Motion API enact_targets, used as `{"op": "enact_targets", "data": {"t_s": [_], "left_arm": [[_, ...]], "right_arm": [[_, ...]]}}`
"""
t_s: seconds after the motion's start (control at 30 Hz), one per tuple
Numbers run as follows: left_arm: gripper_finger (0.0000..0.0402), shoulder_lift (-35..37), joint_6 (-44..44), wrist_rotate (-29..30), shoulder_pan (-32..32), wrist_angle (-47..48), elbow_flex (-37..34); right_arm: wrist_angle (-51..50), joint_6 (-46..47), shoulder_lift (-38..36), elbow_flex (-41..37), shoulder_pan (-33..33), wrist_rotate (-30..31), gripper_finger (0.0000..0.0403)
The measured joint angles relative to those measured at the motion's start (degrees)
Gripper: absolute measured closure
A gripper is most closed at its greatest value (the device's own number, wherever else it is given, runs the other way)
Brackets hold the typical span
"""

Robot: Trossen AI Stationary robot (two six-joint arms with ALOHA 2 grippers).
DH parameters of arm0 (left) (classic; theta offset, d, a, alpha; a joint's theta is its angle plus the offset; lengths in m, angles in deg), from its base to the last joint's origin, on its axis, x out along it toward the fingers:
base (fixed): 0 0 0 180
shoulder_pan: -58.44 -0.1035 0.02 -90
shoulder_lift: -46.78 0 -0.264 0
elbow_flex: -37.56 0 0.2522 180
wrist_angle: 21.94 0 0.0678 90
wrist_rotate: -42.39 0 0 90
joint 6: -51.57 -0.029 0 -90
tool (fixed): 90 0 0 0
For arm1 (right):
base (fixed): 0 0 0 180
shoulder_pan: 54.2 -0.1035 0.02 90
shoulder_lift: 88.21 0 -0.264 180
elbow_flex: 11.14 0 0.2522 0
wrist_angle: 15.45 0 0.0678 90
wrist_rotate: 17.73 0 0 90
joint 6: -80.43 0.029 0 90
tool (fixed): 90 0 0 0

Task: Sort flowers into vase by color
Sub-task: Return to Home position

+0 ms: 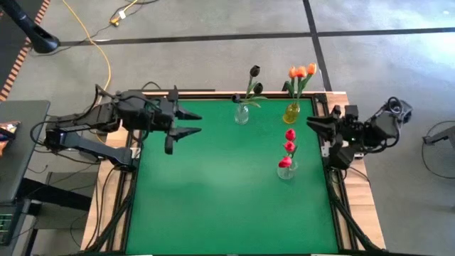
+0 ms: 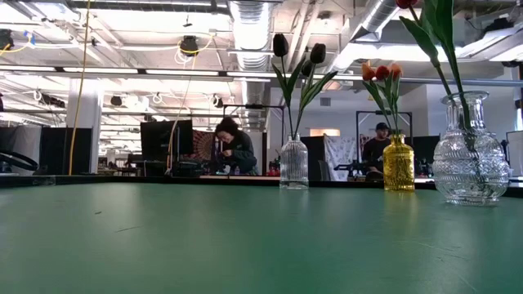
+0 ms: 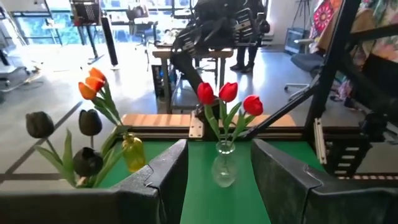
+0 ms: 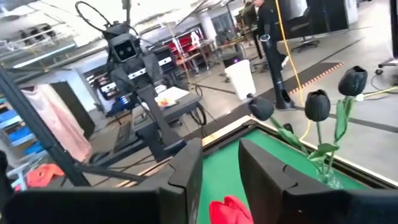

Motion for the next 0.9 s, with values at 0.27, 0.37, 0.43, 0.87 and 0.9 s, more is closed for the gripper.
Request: {"op": "enact_targets", "data": {"t_s": [0.27, 0.37, 0.43, 0.87, 0.9], "left_arm": [[0.0237, 6.7, -0.3, 1.9, -0.6, -9.6, -9.1], [0.0237, 12.9, 2.1, 4.4, -2.6, -14.9, -17.9], [0.0237, 17.1, 4.2, 5.4, -4.5, -17.8, -23.1], [0.0237, 33.2, 13.6, 4.3, -13.7, -20.3, -38.7], [0.0237, 33.4, 13.6, 4.0, -13.7, -19.6, -38.7]], "right_arm": [[0.6, 0.0, 3.0, 0.0, 13.3, -13.5, 0.0341], [0.4, -1.9, 4.0, -0.1, 18.7, -18.6, 0.0379], [0.0, -3.5, 4.2, -0.1, 22.6, -21.3, 0.0387], [-3.1, -5.7, 3.0, -6.3, 53.8, -49.3, 0.0386], [-3.1, -5.7, 2.8, -7.5, 55.9, -51.5, 0.0386]]}}
